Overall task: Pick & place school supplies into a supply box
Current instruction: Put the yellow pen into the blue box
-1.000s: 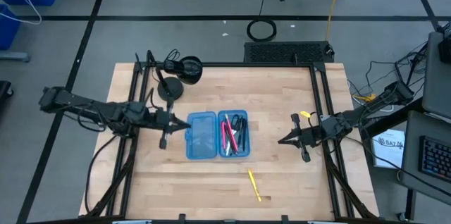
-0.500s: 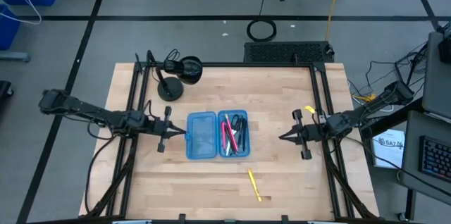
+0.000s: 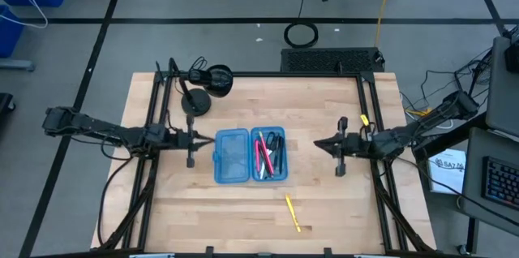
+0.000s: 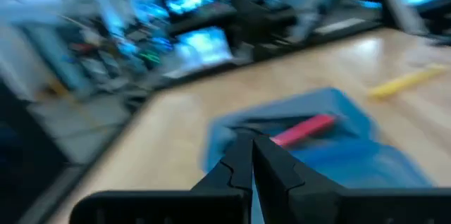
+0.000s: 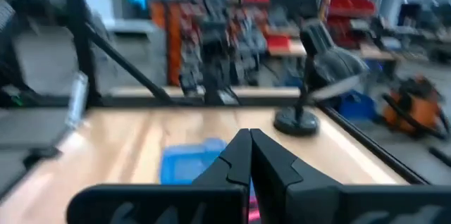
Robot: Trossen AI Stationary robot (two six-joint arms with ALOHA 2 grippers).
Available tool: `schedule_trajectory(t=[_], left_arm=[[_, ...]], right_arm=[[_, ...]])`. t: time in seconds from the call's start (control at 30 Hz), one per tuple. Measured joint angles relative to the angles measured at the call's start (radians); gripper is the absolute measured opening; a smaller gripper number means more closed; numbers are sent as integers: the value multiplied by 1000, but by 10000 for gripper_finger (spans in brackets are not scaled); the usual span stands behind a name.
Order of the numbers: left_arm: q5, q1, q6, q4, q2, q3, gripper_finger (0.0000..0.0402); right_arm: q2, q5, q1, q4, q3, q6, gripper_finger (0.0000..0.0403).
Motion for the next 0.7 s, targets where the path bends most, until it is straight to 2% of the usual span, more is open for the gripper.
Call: schedule_trajectory(t=[0.1, 0.27, 0.43, 0.57, 0.7], left_arm=[[-89, 11, 75, 88, 0, 0, 10], [-164, 17, 156, 204, 0, 0, 6], [-170, 17, 155, 161, 0, 0, 30], [-170, 17, 137, 78, 1, 0, 39], [-170, 17, 138, 25, 1, 0, 41]], right_arm=[[108, 73, 6, -301, 215, 95, 0], [370, 110, 57, -862, 634, 456, 0], [678, 30, 120, -1171, 1019, 738, 0], [913, -96, 139, -1332, 1302, 926, 0], [1095, -226, 151, -1494, 1540, 1176, 0]])
